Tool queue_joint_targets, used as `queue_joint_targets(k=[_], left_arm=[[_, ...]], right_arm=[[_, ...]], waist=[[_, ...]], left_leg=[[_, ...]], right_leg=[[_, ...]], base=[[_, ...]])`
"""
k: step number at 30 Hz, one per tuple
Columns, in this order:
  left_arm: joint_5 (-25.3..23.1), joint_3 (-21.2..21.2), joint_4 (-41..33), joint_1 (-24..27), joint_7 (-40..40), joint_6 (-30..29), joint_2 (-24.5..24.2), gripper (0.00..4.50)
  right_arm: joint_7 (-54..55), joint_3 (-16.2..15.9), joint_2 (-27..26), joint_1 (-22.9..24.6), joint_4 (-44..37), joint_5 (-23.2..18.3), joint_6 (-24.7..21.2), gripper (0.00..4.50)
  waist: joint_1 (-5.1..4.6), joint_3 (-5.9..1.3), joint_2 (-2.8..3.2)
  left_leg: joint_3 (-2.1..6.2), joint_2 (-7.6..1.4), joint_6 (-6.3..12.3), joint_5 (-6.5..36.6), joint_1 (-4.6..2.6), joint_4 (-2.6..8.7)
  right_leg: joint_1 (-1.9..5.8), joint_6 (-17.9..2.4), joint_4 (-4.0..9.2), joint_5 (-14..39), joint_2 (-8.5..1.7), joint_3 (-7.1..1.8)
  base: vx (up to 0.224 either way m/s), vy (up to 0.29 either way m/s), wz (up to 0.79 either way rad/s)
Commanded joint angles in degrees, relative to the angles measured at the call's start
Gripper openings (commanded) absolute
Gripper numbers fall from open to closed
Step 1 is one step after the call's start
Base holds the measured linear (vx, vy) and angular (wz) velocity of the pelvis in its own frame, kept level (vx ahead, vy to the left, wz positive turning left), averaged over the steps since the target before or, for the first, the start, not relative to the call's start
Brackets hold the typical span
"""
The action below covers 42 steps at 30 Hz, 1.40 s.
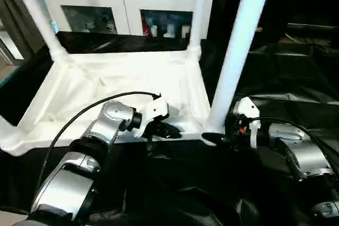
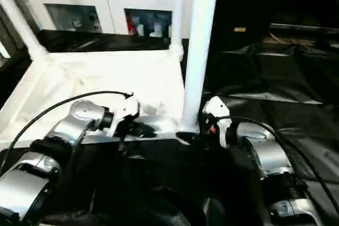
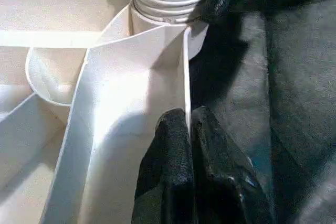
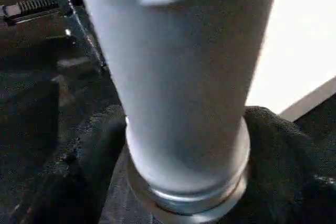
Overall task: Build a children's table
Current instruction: Rotate leg to tighten
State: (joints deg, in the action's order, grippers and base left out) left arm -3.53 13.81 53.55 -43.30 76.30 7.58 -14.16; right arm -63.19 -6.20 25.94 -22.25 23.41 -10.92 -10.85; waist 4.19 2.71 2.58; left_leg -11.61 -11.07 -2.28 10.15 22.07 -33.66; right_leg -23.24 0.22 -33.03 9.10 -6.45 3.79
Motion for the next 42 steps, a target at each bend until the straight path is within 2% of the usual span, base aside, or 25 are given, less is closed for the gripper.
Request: queue_joint_targets(k=[1,4,8,10,11,14,18,20,21,22,24,27,28,32,33,35,37,38,39,42], left_arm=[[1.15,0.64,-1.56,-0.02,2.21,0.43,0.41,0.00],[1.30,0.71,-2.02,0.17,2.49,0.18,0.25,0.00],[1.21,0.64,-2.39,0.31,2.16,-0.03,0.36,0.00],[0.76,0.39,-1.77,0.04,0.11,0.09,0.84,0.00],[-0.21,0.09,-0.59,-0.62,-3.85,-0.01,1.65,0.00],[-1.32,-0.25,0.97,-1.59,-8.81,-0.54,2.75,0.00],[-2.04,-1.46,3.50,-3.66,-17.94,-2.20,6.14,0.00],[-2.70,-1.20,4.16,-4.46,-21.22,-2.90,7.92,0.00],[-2.93,-1.12,4.58,-4.95,-23.20,-3.60,9.03,0.00],[-3.25,-1.08,5.22,-5.63,-26.16,-4.36,10.52,0.00],[-3.43,-1.00,5.68,-6.12,-28.12,-4.91,11.86,0.00],[-4.50,-0.12,6.51,-6.70,-29.65,-4.53,13.32,0.00],[-4.72,0.09,6.58,-6.70,-29.41,-4.36,13.32,0.00],[-4.67,0.44,5.88,-6.04,-26.26,-3.57,11.64,0.00],[-4.54,0.48,5.68,-5.82,-25.22,-3.36,10.97,0.00],[-4.38,0.60,5.36,-5.51,-23.79,-2.92,10.24,0.00],[-3.97,1.00,4.31,-4.47,-19.44,-1.82,8.29,0.00],[-3.30,1.28,2.85,-3.29,-14.31,-0.72,6.10,0.00],[-3.12,1.39,2.33,-2.84,-12.27,-0.23,5.13,0.00],[-2.56,1.59,1.38,-1.91,-7.85,1.37,3.15,0.00]], right_arm=[[-1.40,-1.31,0.22,0.80,-0.68,-0.22,-1.12,3.36],[-1.84,-1.57,0.09,1.02,-0.98,-0.29,-1.40,3.01],[-1.50,-1.70,-0.56,1.62,-1.52,-0.67,-2.01,2.84],[1.20,-0.99,-1.59,1.75,-0.83,-0.34,-2.10,2.80],[7.55,-0.06,-3.36,1.02,2.12,1.80,-1.26,2.78],[14.55,1.22,-5.36,-0.01,5.65,3.62,-0.77,2.76],[28.01,5.26,-10.55,-1.82,10.98,3.48,-2.39,2.75],[33.06,6.58,-13.12,-2.40,12.19,3.28,-3.07,2.75],[35.75,6.95,-14.53,-2.78,12.86,3.40,-3.27,2.75],[39.60,7.01,-16.52,-3.33,13.78,4.20,-2.97,2.75],[42.14,6.36,-18.44,-3.72,14.28,5.14,-2.40,2.75],[43.02,3.93,-21.55,-3.78,14.29,6.90,-0.38,2.75],[41.86,3.22,-21.75,-3.53,13.89,7.09,0.28,3.31],[36.99,3.07,-20.59,-2.76,10.91,5.58,3.37,3.66],[36.17,3.36,-19.76,-2.95,10.64,5.42,4.14,3.66],[34.85,3.59,-18.75,-3.12,10.36,5.15,4.53,3.91],[29.12,2.98,-15.66,-2.90,8.91,4.24,4.15,3.97],[22.07,2.26,-12.08,-2.35,7.28,3.15,3.49,3.97],[19.02,2.03,-10.58,-2.03,6.52,2.73,3.23,3.97],[13.31,1.51,-7.60,-1.40,5.10,2.08,3.10,3.97]], waist=[[0.16,-3.80,-0.74],[0.29,-3.75,-0.73],[0.35,-3.86,-0.86],[0.42,-3.89,-0.89],[0.40,-3.86,-0.89],[-0.11,-3.64,-1.01],[-1.27,-3.35,-0.95],[-1.44,-3.29,-1.03],[-1.54,-3.23,-0.88],[-1.60,-3.22,-0.28],[-1.92,-3.13,-0.63],[-2.11,-3.09,-0.48],[-2.19,-3.16,-0.58],[-2.02,-3.33,-0.54],[-2.10,-3.39,-0.57],[-2.10,-3.56,-0.49],[-1.98,-3.73,-0.54],[-2.01,-3.68,-0.53],[-1.87,-3.71,-0.64],[-1.39,-4.16,-0.36]], left_leg=[[0.66,-2.33,4.22,14.09,-1.29,4.12],[0.70,-2.36,3.30,14.94,-1.37,4.23],[0.73,-2.35,3.37,13.75,-1.29,4.16],[0.69,-2.33,3.66,12.81,-1.21,4.06],[0.70,-2.27,3.69,12.75,-1.14,4.08],[0.81,-2.05,1.78,15.89,-1.43,4.30],[1.21,-1.84,-0.48,19.88,-1.77,4.69],[1.27,-1.78,-0.59,20.67,-1.72,4.76],[1.29,-1.75,-0.50,21.27,-1.71,4.82],[1.43,-1.63,-0.80,22.30,-1.89,4.83],[1.43,-1.54,-1.28,23.36,-1.99,4.86],[1.61,-1.46,-1.05,24.84,-1.97,4.94],[1.70,-1.47,-0.81,24.97,-1.78,4.99],[1.65,-1.59,-0.18,23.97,-1.65,5.00],[1.70,-1.64,0.10,23.03,-1.29,5.09],[1.58,-1.74,0.49,21.30,-1.21,5.02],[1.38,-1.68,1.73,19.66,-1.02,4.73],[1.29,-1.74,2.13,19.00,-0.95,4.73],[1.23,-1.81,3.12,17.50,-0.71,4.57],[0.96,-2.03,5.34,12.40,-0.66,3.93]], right_leg=[[2.69,-16.00,2.98,10.67,-2.21,-1.68],[2.59,-15.30,3.12,12.30,-2.21,-1.75],[2.66,-15.28,2.91,10.88,-2.15,-1.75],[2.66,-15.45,2.82,9.94,-2.20,-1.77],[2.68,-15.33,2.83,10.19,-2.19,-1.73],[2.33,-13.80,3.52,16.37,-2.30,-1.73],[1.91,-11.49,4.38,23.08,-2.22,-1.70],[1.85,-10.67,4.68,24.23,-2.26,-1.72],[1.77,-10.29,4.87,24.66,-2.19,-1.69],[1.66,-9.87,4.95,25.68,-2.20,-1.60],[1.36,-9.30,5.33,26.73,-2.08,-1.54],[1.31,-8.14,5.66,28.37,-2.12,-1.43],[1.52,-7.85,5.63,28.31,-2.12,-1.38],[1.59,-8.44,5.45,26.07,-2.24,-1.58],[1.90,-9.03,5.10,23.94,-2.16,-1.58],[2.02,-10.48,4.62,19.65,-2.08,-1.66],[2.55,-12.06,4.13,15.91,-2.07,-1.63],[2.53,-12.37,4.10,14.91,-2.09,-1.70],[2.94,-13.24,3.76,12.75,-2.07,-1.65],[3.14,-15.92,2.72,5.42,-1.95,-1.43]], base=[[0.000,0.000,0.00],[0.000,0.000,0.00],[0.000,0.000,0.00],[0.000,0.000,0.00],[0.000,0.000,0.00],[0.000,0.000,0.00],[0.000,0.000,0.00],[0.000,0.000,0.00],[0.000,0.000,0.00],[0.000,0.000,0.00],[0.000,0.000,0.00],[0.000,0.000,0.00],[0.000,0.000,0.00],[0.000,0.000,0.00],[0.000,0.000,0.00],[0.000,0.000,0.00],[0.000,0.000,0.00],[0.000,0.000,0.00],[0.000,0.000,0.00],[0.000,0.000,0.00]])
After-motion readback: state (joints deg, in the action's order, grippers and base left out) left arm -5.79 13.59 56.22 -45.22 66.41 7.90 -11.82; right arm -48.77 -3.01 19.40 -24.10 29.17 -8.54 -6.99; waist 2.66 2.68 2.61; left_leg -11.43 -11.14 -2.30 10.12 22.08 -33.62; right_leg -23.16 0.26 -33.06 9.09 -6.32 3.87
